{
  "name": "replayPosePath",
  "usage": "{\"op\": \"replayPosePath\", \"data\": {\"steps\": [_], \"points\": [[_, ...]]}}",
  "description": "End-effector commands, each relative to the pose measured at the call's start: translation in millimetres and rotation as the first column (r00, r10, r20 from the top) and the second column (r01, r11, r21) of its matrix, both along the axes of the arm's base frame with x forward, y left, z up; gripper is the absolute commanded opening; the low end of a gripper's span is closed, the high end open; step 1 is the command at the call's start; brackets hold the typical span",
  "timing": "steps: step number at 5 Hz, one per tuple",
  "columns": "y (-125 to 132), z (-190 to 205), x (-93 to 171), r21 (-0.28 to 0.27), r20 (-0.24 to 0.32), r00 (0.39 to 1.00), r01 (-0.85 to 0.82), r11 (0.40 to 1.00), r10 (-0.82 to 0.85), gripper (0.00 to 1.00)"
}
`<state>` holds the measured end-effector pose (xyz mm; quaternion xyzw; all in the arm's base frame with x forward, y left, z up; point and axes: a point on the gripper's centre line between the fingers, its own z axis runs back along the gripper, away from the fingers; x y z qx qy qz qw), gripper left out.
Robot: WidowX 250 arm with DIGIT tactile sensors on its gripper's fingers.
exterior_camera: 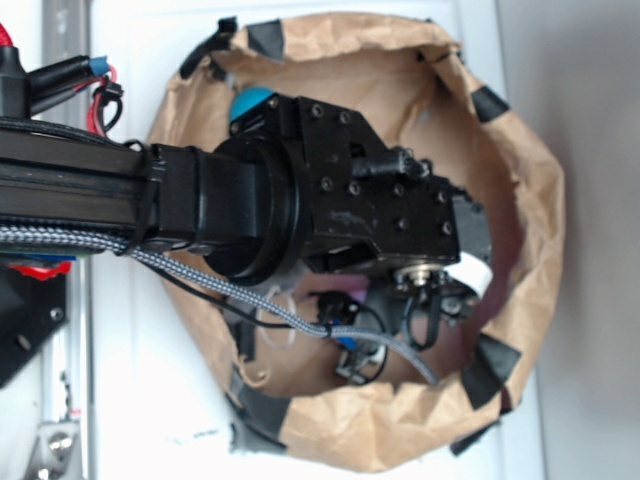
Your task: Grab the silver keys.
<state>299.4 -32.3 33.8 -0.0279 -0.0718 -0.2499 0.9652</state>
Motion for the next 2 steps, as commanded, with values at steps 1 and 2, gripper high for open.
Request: {"op": "replayPosePath", "data": {"steps": [1, 2], "points": [[-14.1, 3.6, 12.3, -0.011, 0.008, 0.999, -0.053, 0.999, 0.053, 1.0], [-17.7, -1.2, 13.4, -0.015, -0.011, 0.999, -0.053, 0.998, 0.052, 1.0]]}}
